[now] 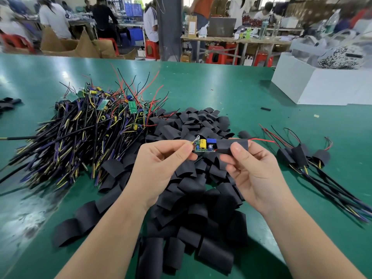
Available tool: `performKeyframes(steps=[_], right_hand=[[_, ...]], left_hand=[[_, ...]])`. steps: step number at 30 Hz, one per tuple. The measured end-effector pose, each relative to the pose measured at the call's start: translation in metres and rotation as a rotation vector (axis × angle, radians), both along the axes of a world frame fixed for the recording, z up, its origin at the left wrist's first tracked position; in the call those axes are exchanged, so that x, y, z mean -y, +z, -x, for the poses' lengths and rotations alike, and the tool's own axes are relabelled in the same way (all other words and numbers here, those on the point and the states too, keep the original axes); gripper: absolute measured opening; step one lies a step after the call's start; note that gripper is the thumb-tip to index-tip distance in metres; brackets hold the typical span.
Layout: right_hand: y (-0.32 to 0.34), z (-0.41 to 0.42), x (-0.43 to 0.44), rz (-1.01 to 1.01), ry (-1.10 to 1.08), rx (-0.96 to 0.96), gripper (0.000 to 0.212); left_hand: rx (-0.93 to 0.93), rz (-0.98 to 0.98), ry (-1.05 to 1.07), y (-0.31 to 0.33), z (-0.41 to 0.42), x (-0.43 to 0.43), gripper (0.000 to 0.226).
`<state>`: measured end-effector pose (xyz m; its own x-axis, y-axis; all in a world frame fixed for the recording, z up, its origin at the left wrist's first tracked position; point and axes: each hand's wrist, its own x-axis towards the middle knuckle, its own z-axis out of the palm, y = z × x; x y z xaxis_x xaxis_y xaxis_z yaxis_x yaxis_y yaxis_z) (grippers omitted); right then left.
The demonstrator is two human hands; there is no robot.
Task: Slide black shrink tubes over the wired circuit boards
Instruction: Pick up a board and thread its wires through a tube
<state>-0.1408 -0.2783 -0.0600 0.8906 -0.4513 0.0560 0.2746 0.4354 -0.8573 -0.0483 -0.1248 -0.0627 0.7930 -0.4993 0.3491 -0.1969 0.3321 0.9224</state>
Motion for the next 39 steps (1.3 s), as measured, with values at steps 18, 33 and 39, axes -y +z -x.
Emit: performKeyframes(steps=[18, 33, 39], right_hand=[[0.000, 0.002, -0.001, 0.001, 0.056, 0.072, 0.038], [0.000, 0.002, 0.001, 0.264, 0.148, 0.101, 0.038], [-0.004, 0.002, -0.004, 0.257, 0.080, 0.075, 0.025]], left_hand=[[0.130, -0.114, -0.001, 0.000, 0.002, -0.004, 0.015], [0.121, -0.126, -0.096, -0.002, 0.001, -0.005, 0.020], [0.141, -0.193, -0.071, -0.005, -0.001, -0.003, 0.013]])
